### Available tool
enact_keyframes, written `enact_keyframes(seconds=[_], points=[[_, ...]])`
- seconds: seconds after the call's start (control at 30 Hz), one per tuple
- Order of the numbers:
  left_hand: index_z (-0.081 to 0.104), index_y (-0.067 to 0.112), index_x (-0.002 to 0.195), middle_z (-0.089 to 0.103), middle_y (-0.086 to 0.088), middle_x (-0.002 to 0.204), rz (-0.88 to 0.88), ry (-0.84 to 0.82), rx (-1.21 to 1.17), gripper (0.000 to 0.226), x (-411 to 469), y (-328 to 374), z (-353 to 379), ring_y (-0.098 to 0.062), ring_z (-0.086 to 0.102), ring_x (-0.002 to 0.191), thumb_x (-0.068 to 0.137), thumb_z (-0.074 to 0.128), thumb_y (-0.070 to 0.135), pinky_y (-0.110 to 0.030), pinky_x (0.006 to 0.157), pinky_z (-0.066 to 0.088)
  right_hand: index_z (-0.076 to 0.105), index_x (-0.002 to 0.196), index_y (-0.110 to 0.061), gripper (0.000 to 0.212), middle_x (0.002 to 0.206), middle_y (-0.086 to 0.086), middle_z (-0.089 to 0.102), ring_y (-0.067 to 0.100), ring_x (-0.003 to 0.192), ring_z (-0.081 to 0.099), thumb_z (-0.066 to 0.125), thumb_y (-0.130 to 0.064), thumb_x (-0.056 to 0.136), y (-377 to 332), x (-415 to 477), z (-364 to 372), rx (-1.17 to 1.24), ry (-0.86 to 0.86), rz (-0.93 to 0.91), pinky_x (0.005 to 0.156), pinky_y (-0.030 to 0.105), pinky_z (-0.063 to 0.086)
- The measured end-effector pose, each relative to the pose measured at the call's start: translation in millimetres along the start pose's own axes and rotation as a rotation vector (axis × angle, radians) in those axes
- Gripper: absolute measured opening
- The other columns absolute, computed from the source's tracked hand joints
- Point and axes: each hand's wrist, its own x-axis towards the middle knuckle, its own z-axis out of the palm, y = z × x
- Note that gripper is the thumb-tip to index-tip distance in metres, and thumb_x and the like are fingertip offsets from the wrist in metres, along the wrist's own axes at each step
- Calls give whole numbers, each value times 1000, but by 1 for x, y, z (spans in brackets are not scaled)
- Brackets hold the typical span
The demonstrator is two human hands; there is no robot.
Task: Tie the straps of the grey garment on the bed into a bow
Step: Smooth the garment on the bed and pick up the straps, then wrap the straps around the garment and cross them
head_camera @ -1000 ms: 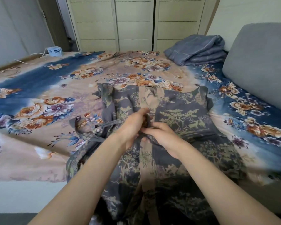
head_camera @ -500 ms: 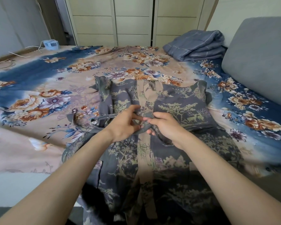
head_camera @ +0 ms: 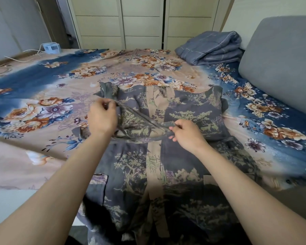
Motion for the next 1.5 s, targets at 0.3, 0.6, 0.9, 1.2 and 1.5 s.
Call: enact_keyframes(seconds=[0.3, 0.6, 0.9, 1.2, 1.5], points=[[50, 12, 97, 40, -4, 71, -449, 48, -418, 4, 26, -29, -14, -18, 32, 54, 97, 47, 13, -26, 44, 34, 64, 86, -16, 18, 82, 1, 71, 12, 78, 66, 56, -6, 99, -5, 2, -21, 657, 91, 195, 71, 22, 55], [49, 16, 89, 49, -5, 77, -468, 62, -393, 5, 29, -32, -17, -19, 29, 54, 93, 51, 19, -28, 50, 20, 72, 117, -18, 33, 107, 2, 70, 24, 103, 65, 71, -11, 85, 8, 1, -43, 6, 33, 146, 85, 31, 47], [52, 12, 85, 48, -4, 69, -527, 16, -368, 13, 29, -37, -26, -17, 26, 49, 97, 47, 14, -24, 42, 18, 75, 82, -8, 13, 70, 4, 66, 25, 67, 61, 72, -20, 85, 42, 6, -80, 263, 433, 415, 64, 35, 49], [66, 12, 90, 72, -24, 105, -355, -230, 122, 25, 23, -52, -27, -39, 66, 102, 71, 53, 22, -51, 96, 54, 60, 108, -17, 12, 86, 4, 76, 12, 69, 72, 60, -10, 98, 17, 1, -68, 432, 391, 131, 59, 22, 57], [54, 19, 125, 53, -12, 128, 373, -311, 830, 54, -17, -20, 3, -35, 47, 127, 76, 70, 36, -51, 107, 34, 62, 68, -27, 24, 74, -1, 75, 27, 82, 73, 66, -33, 91, 14, 4, -53, -48, 314, 120, 80, 46, 60]])
